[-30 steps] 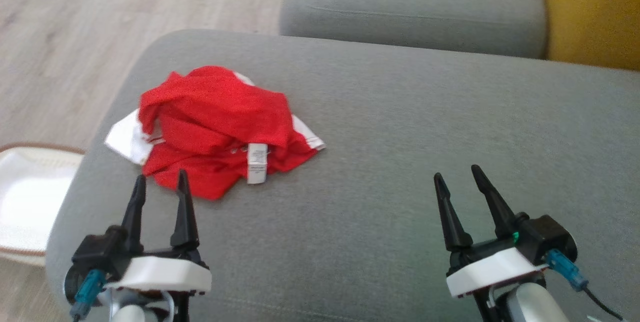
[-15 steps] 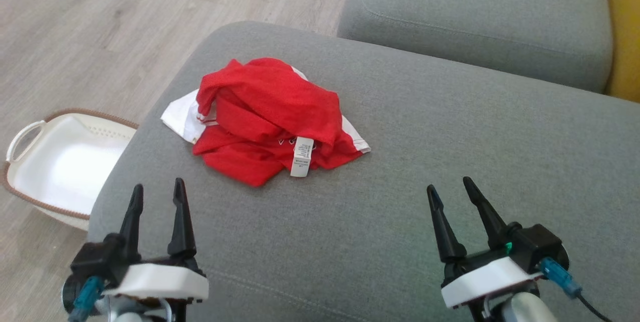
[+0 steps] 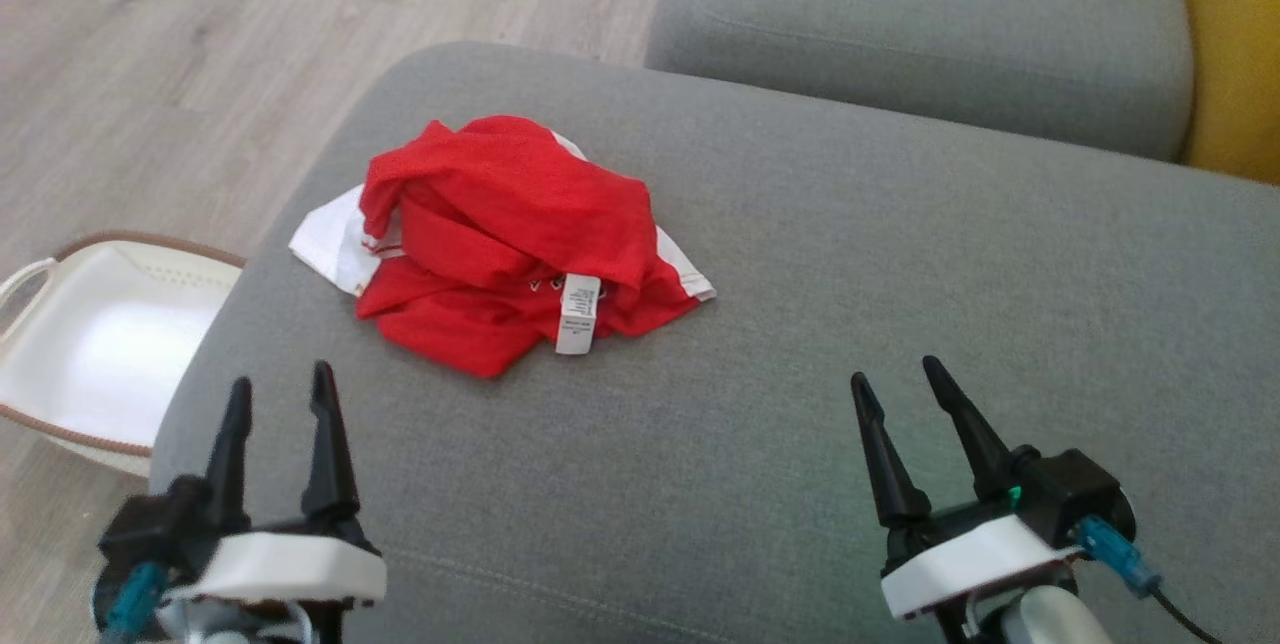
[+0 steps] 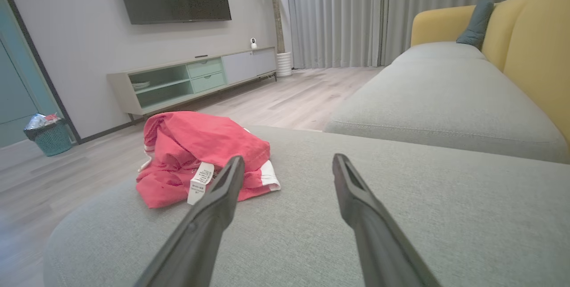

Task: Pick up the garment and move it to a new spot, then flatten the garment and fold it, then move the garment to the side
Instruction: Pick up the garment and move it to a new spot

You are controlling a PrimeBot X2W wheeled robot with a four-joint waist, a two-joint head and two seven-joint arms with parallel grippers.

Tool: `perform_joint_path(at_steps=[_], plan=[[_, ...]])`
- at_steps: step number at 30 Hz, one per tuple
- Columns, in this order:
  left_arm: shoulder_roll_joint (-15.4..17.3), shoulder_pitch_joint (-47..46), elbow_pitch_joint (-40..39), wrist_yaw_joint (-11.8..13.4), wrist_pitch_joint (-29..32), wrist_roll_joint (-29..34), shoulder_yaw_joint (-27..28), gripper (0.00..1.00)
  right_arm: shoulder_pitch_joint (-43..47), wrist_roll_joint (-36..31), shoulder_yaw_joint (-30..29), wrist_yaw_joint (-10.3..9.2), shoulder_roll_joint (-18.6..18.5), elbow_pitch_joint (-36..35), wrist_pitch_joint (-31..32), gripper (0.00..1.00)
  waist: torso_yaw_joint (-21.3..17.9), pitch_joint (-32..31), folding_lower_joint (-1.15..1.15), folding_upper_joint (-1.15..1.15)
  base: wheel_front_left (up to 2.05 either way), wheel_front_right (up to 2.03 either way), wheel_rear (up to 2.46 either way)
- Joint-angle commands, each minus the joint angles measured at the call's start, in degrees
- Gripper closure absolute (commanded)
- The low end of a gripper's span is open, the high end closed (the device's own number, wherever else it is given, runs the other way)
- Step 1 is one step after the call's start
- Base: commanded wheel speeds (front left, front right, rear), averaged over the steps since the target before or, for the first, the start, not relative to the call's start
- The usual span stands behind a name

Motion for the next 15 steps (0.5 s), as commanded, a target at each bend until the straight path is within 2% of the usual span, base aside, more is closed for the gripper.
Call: perform_joint_path(at_steps=[1, 6, 10, 15], plan=[[-0.09, -4.19, -1.79, -0.8, -0.45, 0.71, 2.36, 0.0, -2.1, -0.28, 0.86, -0.04, -0.36, -1.97, -0.62, 0.0, -1.09, 1.53, 0.0, 0.0, 0.0, 0.0, 0.0], [2.38, -10.22, 2.24, -5.11, -0.45, 4.73, 2.06, 0.0, -3.78, -2.27, -0.54, -0.04, -0.36, -2.17, -0.62, 0.0, -3.88, 4.95, 0.0, 0.0, 0.0, 0.0, 0.0], [6.99, -17.62, 9.1, -7.58, 0.07, 5.98, 1.62, 0.0, -5.57, -3.48, -2.19, -0.04, -0.36, -2.67, -0.62, 0.0, -6.24, 8.32, 0.0, 0.0, 0.0, 0.0, 0.0], [14.19, -28.98, 17.33, -9.72, 6.23, 4.92, -0.74, 0.0, -7.53, -4.56, -4.23, -0.04, -0.36, -3.43, -0.62, 0.0, -8.75, 12.49, 0.0, 0.0, 0.0, 0.0, 0.0]])
